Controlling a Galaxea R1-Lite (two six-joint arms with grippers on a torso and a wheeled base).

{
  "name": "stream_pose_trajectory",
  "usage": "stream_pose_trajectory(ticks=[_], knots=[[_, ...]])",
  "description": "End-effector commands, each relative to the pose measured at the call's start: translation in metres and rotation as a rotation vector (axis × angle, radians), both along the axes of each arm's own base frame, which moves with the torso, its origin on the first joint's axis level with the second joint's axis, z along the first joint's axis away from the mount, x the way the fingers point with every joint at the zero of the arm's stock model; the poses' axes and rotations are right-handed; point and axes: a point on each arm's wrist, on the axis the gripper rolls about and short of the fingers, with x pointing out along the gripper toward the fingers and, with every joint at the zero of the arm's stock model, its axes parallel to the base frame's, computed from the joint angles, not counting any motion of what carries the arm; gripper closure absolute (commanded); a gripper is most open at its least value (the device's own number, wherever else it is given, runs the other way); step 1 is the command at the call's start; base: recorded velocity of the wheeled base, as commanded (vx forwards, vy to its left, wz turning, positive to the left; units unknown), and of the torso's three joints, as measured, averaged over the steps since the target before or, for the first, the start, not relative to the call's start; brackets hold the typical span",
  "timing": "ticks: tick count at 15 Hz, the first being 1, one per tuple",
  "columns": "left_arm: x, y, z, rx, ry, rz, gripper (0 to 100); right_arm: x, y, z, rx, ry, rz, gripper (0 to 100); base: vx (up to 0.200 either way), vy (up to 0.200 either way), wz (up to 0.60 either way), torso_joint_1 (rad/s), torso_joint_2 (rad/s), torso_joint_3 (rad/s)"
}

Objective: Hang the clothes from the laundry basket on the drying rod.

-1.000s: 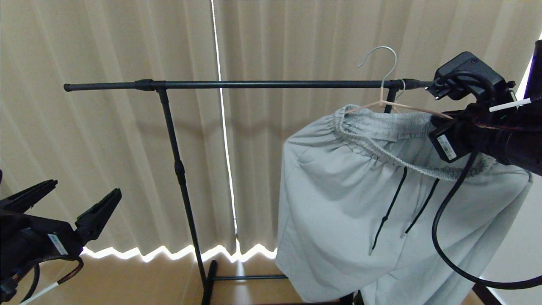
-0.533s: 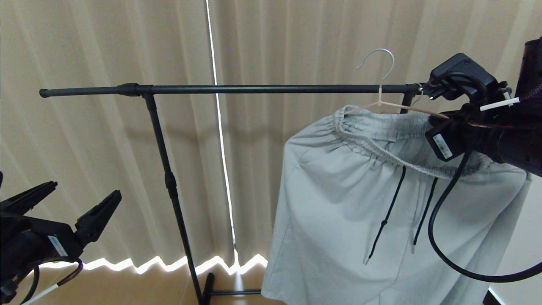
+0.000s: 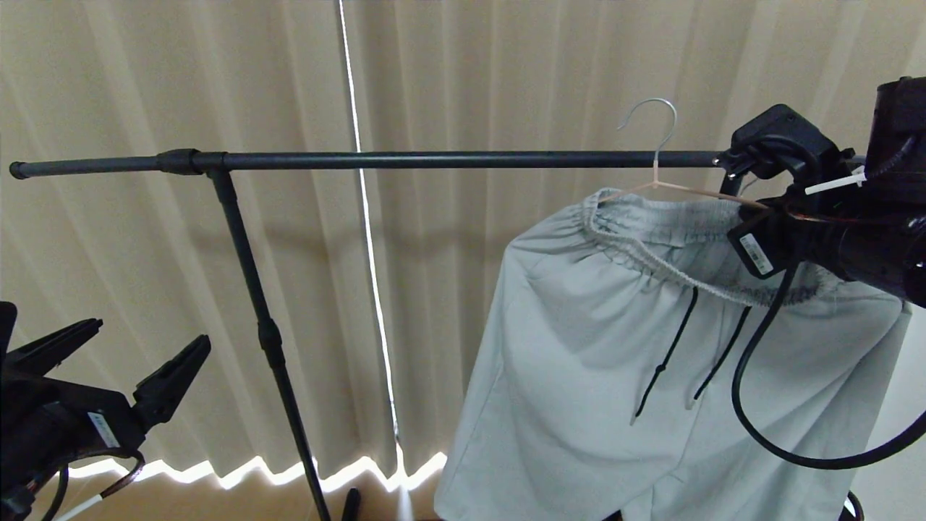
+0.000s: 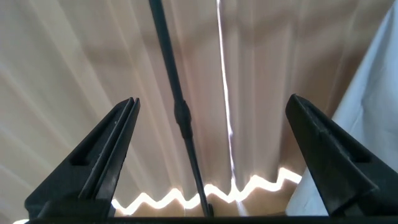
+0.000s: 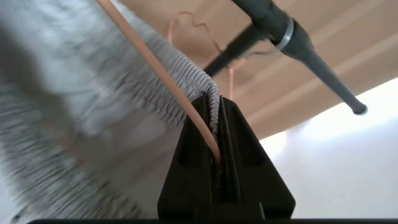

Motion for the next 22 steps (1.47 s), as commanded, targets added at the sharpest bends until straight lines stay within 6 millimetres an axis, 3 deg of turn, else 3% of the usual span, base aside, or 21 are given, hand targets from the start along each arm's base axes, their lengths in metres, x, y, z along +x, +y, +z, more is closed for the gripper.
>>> stream_pose_trajectory(ticks=[1, 3, 5, 10, 14, 22], knots=[[0.0, 0.0, 0.0, 0.0, 0.001, 0.0, 0, 0.007, 0.002, -0.003, -0.007, 0.008, -0.012, 100, 0.0, 0.0, 0.0, 0.0, 0.0, 0.0], [0.0, 0.0, -0.001, 0.0, 0.004, 0.0, 0, 0.018, 0.006, -0.006, -0.01, 0.017, -0.012, 100, 0.0, 0.0, 0.0, 0.0, 0.0, 0.0], [0.0, -0.001, -0.001, 0.002, 0.004, -0.003, 0, 0.043, 0.018, -0.008, -0.016, 0.018, -0.023, 100, 0.0, 0.0, 0.0, 0.0, 0.0, 0.0], [0.001, -0.001, -0.002, 0.003, 0.01, -0.005, 0, 0.082, 0.04, -0.03, -0.048, 0.054, -0.051, 100, 0.0, 0.0, 0.0, 0.0, 0.0, 0.0], [0.0, -0.001, -0.002, 0.003, 0.009, -0.005, 0, 0.092, 0.062, -0.04, -0.057, 0.067, -0.009, 100, 0.0, 0.0, 0.0, 0.0, 0.0, 0.0], [0.0, -0.001, 0.0, 0.001, 0.001, -0.003, 0, 0.095, 0.079, -0.045, -0.059, 0.07, 0.029, 100, 0.0, 0.0, 0.0, 0.0, 0.0, 0.0]])
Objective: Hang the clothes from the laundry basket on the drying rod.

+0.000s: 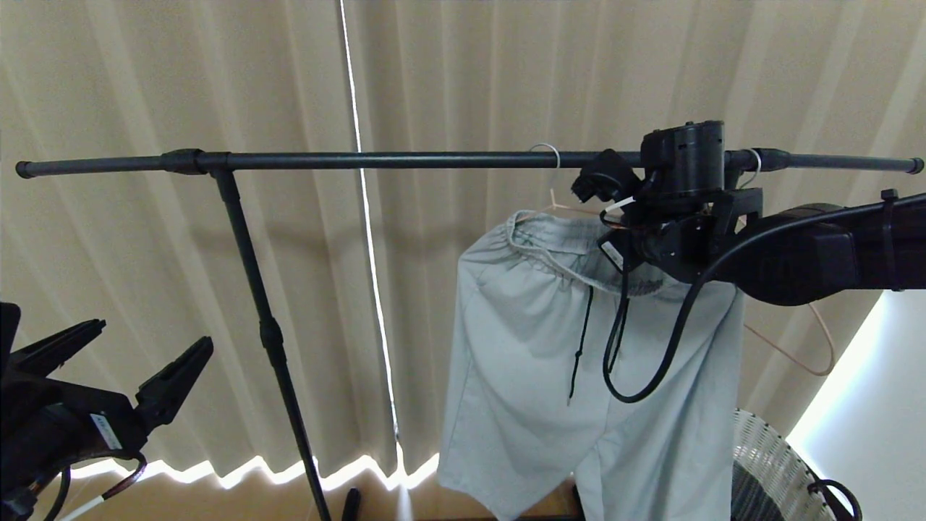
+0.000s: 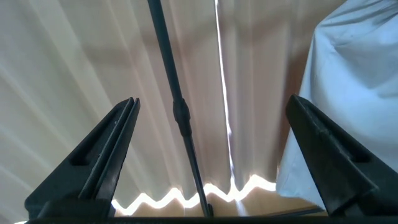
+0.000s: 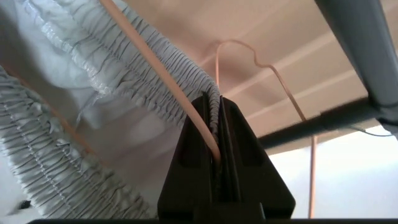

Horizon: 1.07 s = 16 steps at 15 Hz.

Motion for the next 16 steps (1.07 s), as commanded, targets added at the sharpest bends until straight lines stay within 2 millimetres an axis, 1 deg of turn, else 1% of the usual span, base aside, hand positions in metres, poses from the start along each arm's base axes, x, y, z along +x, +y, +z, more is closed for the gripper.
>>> stream_pose_trajectory(ticks=[1, 5, 10, 11, 15, 16], knots=[[0.0, 0.0, 0.0, 0.0, 0.0, 0.0, 0, 0.001, 0.005, -0.001, 0.0, 0.0, 0.013, 100, 0.0, 0.0, 0.0, 0.0, 0.0, 0.0], [-0.001, 0.001, 0.0, -0.001, -0.004, 0.004, 0, 0.003, 0.027, -0.003, 0.002, -0.004, 0.057, 100, 0.0, 0.0, 0.0, 0.0, 0.0, 0.0], [-0.002, 0.001, 0.002, -0.003, -0.013, 0.004, 0, 0.002, 0.032, 0.0, -0.001, -0.001, 0.07, 100, 0.0, 0.0, 0.0, 0.0, 0.0, 0.0], [-0.002, 0.001, 0.002, -0.003, -0.013, 0.004, 0, 0.003, 0.032, 0.0, 0.002, -0.003, 0.073, 0, 0.0, 0.0, 0.0, 0.0, 0.0, 0.0], [-0.002, 0.001, 0.002, -0.004, -0.015, 0.006, 0, 0.004, 0.036, 0.001, 0.043, -0.032, 0.106, 0, 0.0, 0.0, 0.0, 0.0, 0.0, 0.0], [-0.004, 0.002, 0.003, -0.007, -0.022, 0.006, 0, -0.002, 0.046, 0.003, 0.087, -0.037, 0.181, 0, 0.0, 0.0, 0.0, 0.0, 0.0, 0.0]])
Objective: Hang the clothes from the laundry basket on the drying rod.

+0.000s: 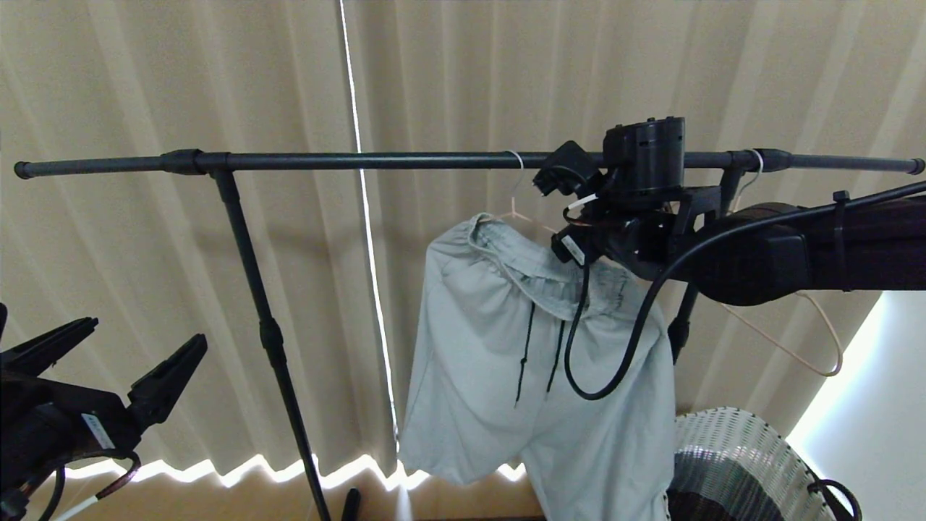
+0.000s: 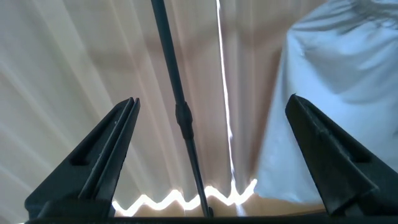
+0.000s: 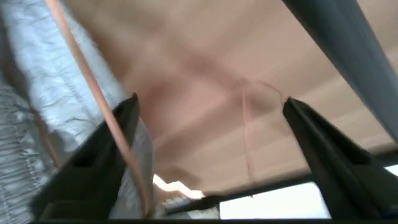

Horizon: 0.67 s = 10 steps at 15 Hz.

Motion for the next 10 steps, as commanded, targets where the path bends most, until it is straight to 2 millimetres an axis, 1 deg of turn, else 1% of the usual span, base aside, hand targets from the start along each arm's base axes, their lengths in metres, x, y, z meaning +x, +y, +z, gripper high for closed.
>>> stream_pose_trajectory(ticks=[1, 4, 6, 7, 8, 10], knots=[[-0.001, 0.0, 0.001, -0.002, -0.009, 0.001, 0, -0.005, 0.009, 0.001, 0.044, 0.001, 0.061, 0, 0.0, 0.0, 0.0, 0.0, 0.0, 0.0], [-0.003, 0.001, 0.002, -0.005, -0.016, 0.001, 0, -0.01, 0.018, 0.002, 0.105, 0.009, 0.122, 0, 0.0, 0.0, 0.0, 0.0, 0.0, 0.0], [-0.004, 0.001, 0.003, -0.006, -0.022, 0.002, 0, -0.017, 0.024, 0.005, 0.186, 0.017, 0.172, 0, 0.0, 0.0, 0.0, 0.0, 0.0, 0.0], [-0.004, 0.001, 0.003, -0.006, -0.022, 0.002, 0, -0.021, 0.023, 0.011, 0.231, 0.014, 0.186, 0, 0.0, 0.0, 0.0, 0.0, 0.0, 0.0], [-0.004, 0.001, 0.003, -0.006, -0.022, 0.002, 0, -0.022, 0.023, 0.011, 0.245, 0.018, 0.192, 0, 0.0, 0.0, 0.0, 0.0, 0.0, 0.0], [-0.004, 0.001, 0.003, -0.006, -0.022, 0.002, 0, -0.032, 0.016, 0.012, 0.297, 0.042, 0.216, 0, 0.0, 0.0, 0.0, 0.0, 0.0, 0.0]])
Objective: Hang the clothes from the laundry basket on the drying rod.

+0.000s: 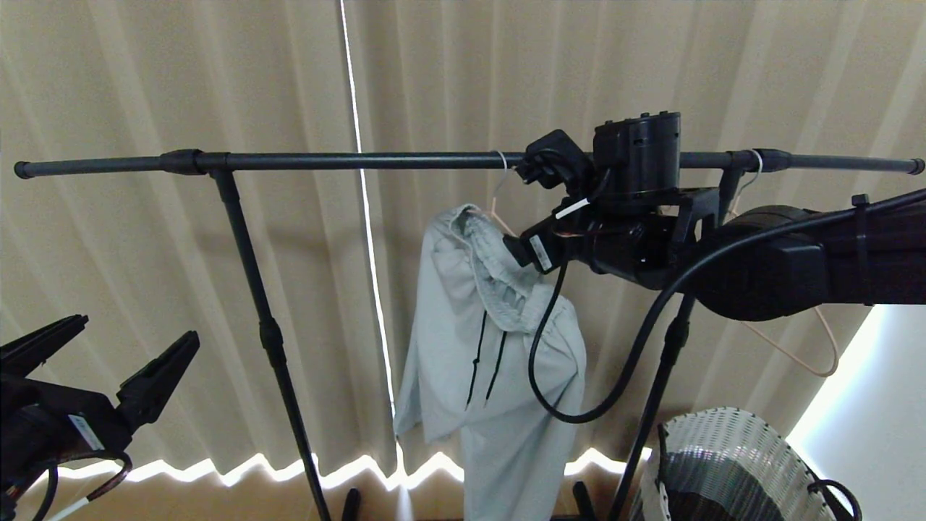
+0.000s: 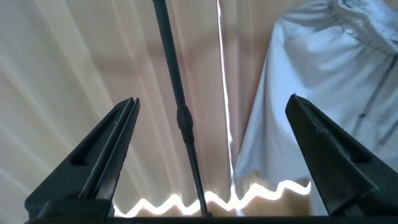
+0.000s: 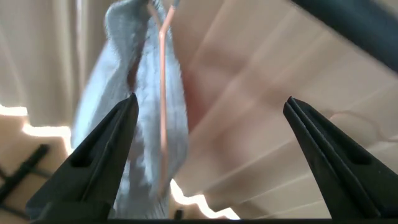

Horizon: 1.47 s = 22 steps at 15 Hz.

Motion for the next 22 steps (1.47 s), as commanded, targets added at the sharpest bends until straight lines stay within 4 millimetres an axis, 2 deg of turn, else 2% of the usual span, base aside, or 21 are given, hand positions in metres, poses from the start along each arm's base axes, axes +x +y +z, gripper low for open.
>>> stream_pose_trajectory(ticks=[1, 3, 5, 6, 7, 8, 11, 13, 15, 19, 22], knots=[[0.0, 0.0, 0.0, 0.0, 0.0, 0.001, 0, -0.015, -0.009, 0.008, 0.05, 0.009, 0.014, 0, 0.0, 0.0, 0.0, 0.0, 0.0, 0.0], [0.0, 0.0, -0.001, 0.001, 0.004, 0.002, 0, -0.035, -0.023, 0.015, 0.116, 0.014, -0.001, 0, 0.0, 0.0, 0.0, 0.0, 0.0, 0.0], [0.001, 0.003, -0.003, 0.003, 0.013, 0.022, 0, -0.078, -0.056, 0.025, 0.138, -0.015, -0.004, 0, 0.0, 0.0, 0.0, 0.0, 0.0, 0.0], [0.001, 0.003, -0.003, 0.004, 0.015, 0.028, 0, -0.087, -0.063, 0.026, 0.136, -0.013, -0.01, 0, 0.0, 0.0, 0.0, 0.0, 0.0, 0.0], [0.003, 0.005, -0.005, 0.006, 0.025, 0.048, 0, -0.11, -0.09, 0.023, 0.128, -0.009, -0.046, 0, 0.0, 0.0, 0.0, 0.0, 0.0, 0.0], [0.003, 0.007, -0.004, 0.005, 0.022, 0.06, 0, -0.119, -0.109, 0.018, 0.12, -0.002, -0.092, 0, 0.0, 0.0, 0.0, 0.0, 0.0, 0.0], [-0.001, 0.008, -0.013, 0.013, 0.051, 0.06, 0, -0.138, -0.156, -0.018, 0.087, 0.078, -0.239, 0, 0.0, 0.0, 0.0, 0.0, 0.0, 0.0], [-0.001, 0.009, -0.02, 0.017, 0.086, 0.074, 0, -0.143, -0.166, -0.048, 0.147, 0.163, -0.233, 0, 0.0, 0.0, 0.0, 0.0, 0.0, 0.0], [-0.001, 0.012, -0.029, 0.025, 0.128, 0.099, 0, -0.149, -0.167, -0.067, 0.209, 0.181, -0.23, 0, 0.0, 0.0, 0.0, 0.0, 0.0, 0.0], [0.012, 0.01, -0.043, 0.042, 0.23, 0.097, 0, -0.163, -0.174, -0.091, 0.171, 0.213, -0.25, 0, 0.0, 0.0, 0.0, 0.0, 0.0, 0.0], [0.015, 0.014, -0.047, 0.041, 0.254, 0.128, 0, -0.167, -0.177, -0.1, 0.181, 0.166, -0.248, 0, 0.0, 0.0, 0.0, 0.0, 0.0, 0.0]])
